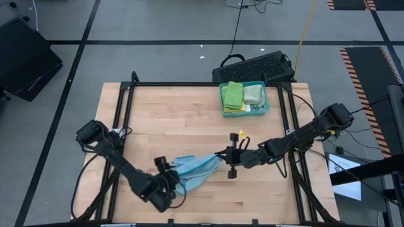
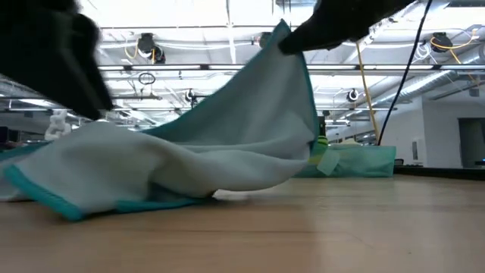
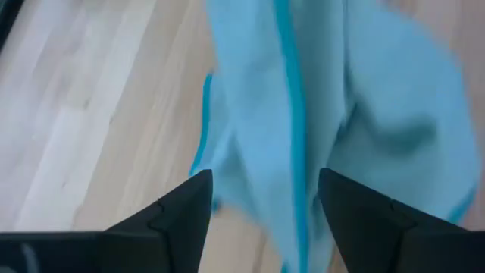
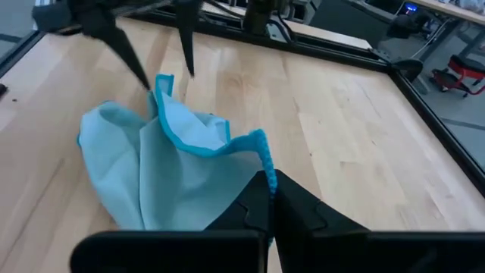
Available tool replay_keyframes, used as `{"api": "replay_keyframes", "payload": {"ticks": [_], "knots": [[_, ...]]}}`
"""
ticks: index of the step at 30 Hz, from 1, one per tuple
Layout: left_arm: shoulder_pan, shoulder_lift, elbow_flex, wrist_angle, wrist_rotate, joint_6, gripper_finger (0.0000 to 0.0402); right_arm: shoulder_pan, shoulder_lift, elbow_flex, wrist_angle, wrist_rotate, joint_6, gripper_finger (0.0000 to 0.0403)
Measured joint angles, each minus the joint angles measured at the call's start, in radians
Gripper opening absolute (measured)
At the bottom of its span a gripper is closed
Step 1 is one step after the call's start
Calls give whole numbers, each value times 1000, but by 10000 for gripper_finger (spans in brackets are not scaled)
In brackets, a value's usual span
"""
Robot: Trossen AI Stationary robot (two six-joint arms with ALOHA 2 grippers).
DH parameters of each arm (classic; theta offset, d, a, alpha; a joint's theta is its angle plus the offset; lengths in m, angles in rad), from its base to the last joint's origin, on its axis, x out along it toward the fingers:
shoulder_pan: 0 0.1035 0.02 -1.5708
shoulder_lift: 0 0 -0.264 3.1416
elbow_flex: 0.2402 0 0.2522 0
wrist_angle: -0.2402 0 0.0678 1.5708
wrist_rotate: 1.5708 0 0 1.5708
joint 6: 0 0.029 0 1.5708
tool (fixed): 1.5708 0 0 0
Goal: Fold microfiber towels
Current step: Fold the blue microfiber cloth
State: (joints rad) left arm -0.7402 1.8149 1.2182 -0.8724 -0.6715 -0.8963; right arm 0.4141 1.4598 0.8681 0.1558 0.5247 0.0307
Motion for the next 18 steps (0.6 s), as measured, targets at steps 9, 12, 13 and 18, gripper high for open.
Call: {"api": "replay_keyframes", "payload": {"ticks": [9,12,13,18], "knots": [[-145,4,-2,-72,17,-137,196,0,-41,-39,0,0,10,1],[-179,13,-37,-44,20,-122,184,0,-41,-39,2,0,10,1],[-187,13,-54,-35,20,-117,181,0,-41,-39,2,0,10,1],[-192,13,-147,-7,26,-143,181,0,-41,-39,0,-1,10,0]]}}
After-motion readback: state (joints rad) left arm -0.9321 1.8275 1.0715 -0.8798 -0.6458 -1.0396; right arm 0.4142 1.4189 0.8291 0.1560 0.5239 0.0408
